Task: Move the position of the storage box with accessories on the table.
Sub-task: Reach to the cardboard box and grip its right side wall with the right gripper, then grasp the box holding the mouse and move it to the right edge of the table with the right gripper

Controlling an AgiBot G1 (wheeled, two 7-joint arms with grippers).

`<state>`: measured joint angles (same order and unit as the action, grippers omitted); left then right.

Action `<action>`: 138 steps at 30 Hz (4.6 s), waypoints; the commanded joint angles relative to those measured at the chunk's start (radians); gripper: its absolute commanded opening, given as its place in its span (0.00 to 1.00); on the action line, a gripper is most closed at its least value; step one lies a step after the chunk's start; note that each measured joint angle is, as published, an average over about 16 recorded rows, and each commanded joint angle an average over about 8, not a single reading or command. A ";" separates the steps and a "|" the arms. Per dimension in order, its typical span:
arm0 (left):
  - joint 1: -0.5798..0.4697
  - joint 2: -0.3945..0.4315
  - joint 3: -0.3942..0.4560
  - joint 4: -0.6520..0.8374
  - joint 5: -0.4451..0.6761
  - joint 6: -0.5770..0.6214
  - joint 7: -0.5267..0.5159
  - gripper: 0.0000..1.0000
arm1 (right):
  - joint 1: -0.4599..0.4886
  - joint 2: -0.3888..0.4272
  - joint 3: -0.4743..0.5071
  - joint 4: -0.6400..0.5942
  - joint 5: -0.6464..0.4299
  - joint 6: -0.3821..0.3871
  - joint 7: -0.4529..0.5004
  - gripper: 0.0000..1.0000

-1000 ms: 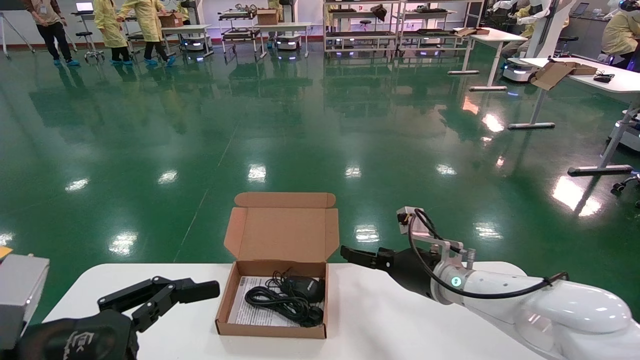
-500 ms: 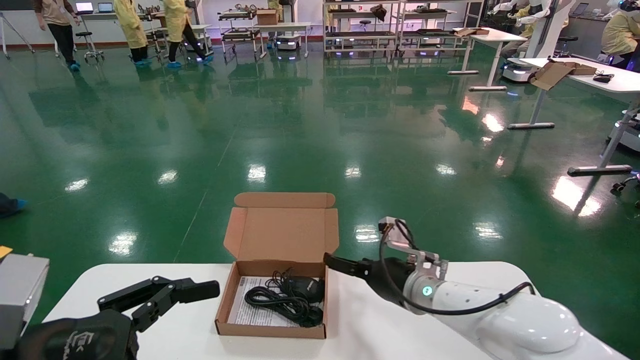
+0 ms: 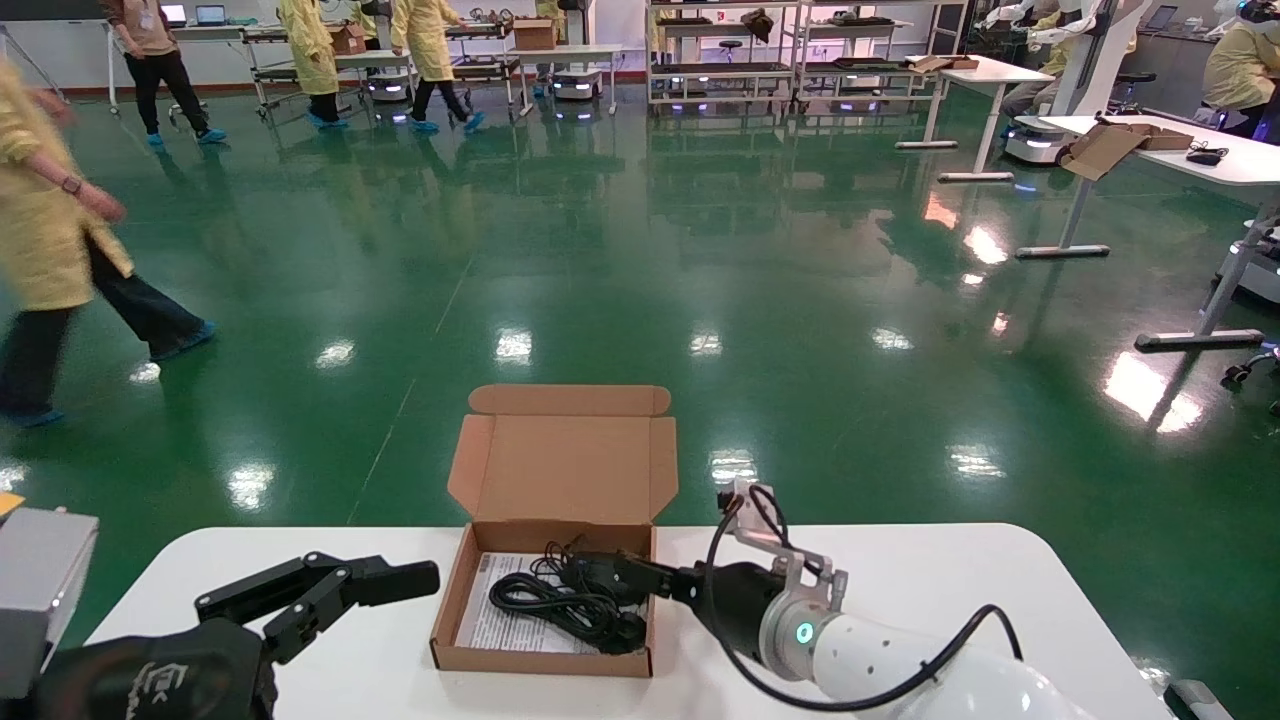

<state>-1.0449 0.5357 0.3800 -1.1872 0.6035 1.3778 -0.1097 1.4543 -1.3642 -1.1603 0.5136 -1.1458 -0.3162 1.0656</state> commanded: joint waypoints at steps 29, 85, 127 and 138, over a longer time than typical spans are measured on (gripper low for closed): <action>0.000 0.000 0.000 0.000 0.000 0.000 0.000 1.00 | -0.010 0.008 -0.252 0.071 -0.025 0.151 0.249 0.00; 0.000 0.000 0.000 0.000 0.000 0.000 0.000 1.00 | 0.041 0.067 -0.317 0.067 -0.026 0.119 0.259 0.00; 0.000 0.000 0.000 0.000 0.000 0.000 0.000 1.00 | 0.263 0.923 -0.369 0.585 -0.207 0.033 0.216 0.00; 0.000 0.000 0.000 0.000 0.000 0.000 0.000 1.00 | 0.121 0.898 -0.414 0.525 -0.200 0.142 0.221 0.00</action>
<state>-1.0449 0.5357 0.3800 -1.1872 0.6035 1.3778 -0.1097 1.5813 -0.4687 -1.5703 1.0389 -1.3464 -0.1762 1.2837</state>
